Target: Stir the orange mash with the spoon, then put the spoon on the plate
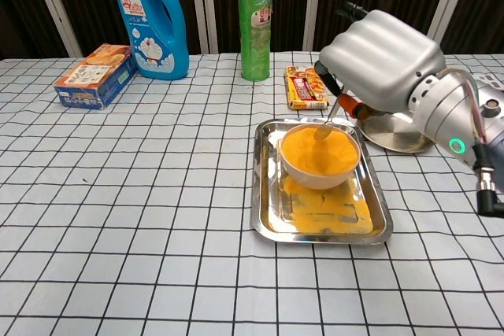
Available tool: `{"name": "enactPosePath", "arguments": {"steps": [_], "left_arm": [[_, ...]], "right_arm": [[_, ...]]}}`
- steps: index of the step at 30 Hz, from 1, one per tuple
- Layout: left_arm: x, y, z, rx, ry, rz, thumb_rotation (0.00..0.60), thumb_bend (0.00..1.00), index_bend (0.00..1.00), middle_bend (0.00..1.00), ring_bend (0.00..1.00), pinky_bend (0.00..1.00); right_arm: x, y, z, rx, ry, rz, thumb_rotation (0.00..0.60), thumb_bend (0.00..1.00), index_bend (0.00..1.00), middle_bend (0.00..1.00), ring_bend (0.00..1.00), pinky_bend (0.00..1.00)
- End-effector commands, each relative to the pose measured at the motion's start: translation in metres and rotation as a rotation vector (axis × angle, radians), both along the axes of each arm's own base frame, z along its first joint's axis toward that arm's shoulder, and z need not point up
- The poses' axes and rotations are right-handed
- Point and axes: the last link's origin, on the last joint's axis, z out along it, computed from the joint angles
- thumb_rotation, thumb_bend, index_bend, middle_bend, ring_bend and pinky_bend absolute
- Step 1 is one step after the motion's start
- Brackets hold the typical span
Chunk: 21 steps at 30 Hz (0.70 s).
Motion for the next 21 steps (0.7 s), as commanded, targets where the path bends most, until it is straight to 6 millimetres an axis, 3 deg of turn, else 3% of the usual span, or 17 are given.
{"name": "enactPosePath", "arguments": {"steps": [1, 21], "left_arm": [[0.0, 0.0, 0.0, -0.001, 0.001, 0.001, 0.6, 0.0, 0.0, 0.0, 0.0, 0.0], [0.001, -0.001, -0.001, 0.002, 0.006, -0.004, 0.6, 0.0, 0.0, 0.0, 0.0, 0.0]], "right_arm": [[-0.003, 0.001, -0.003, 0.019, 0.006, -0.011, 0.6, 0.77, 0.83, 0.74, 0.44, 0.0], [-0.003, 0.033, -0.002, 0.114, -0.018, -0.043, 0.6, 0.77, 0.86, 0.76, 0.47, 0.0]]}}
